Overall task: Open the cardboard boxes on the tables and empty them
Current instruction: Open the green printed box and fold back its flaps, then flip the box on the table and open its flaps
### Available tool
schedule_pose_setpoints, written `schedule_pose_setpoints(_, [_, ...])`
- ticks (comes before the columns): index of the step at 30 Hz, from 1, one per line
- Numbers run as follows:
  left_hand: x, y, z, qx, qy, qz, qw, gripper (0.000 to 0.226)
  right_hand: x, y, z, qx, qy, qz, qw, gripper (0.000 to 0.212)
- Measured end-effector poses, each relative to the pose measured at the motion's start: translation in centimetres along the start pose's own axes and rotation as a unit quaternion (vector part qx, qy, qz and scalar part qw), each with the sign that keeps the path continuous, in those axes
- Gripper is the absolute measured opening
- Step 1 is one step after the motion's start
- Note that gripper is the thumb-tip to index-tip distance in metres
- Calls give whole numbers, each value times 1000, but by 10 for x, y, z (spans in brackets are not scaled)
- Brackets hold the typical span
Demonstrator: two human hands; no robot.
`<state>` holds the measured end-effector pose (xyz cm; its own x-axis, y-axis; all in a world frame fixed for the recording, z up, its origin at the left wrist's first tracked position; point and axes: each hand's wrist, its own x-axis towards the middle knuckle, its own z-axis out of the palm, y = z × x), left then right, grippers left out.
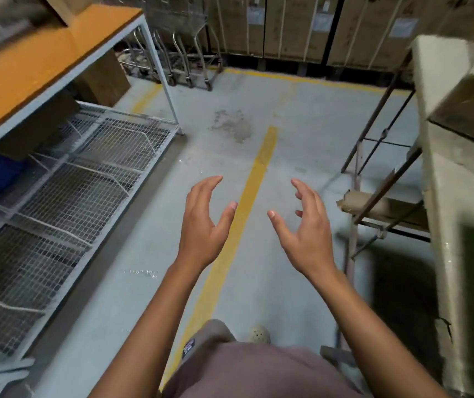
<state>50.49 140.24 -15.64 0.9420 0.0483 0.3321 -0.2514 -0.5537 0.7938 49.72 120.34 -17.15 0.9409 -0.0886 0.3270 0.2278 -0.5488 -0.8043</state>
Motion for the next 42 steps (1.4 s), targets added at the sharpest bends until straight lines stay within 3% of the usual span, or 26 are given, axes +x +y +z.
schedule_pose_setpoints(12, [225, 1, 138, -58, -117, 117, 985, 51, 172, 70, -40, -54, 161, 55, 984, 64])
schedule_pose_setpoints(23, [453, 60, 290, -133, -238, 282, 920, 47, 338, 115, -103, -151, 337, 129, 920, 61])
schedule_pose_setpoints(34, [533, 152, 438, -185, -331, 372, 847, 48, 403, 162, -207, -224, 441, 203, 845, 55])
schedule_pose_setpoints(42, [560, 246, 550, -166, -387, 455, 785, 49, 434, 227, -289, -265, 485, 252, 794, 54])
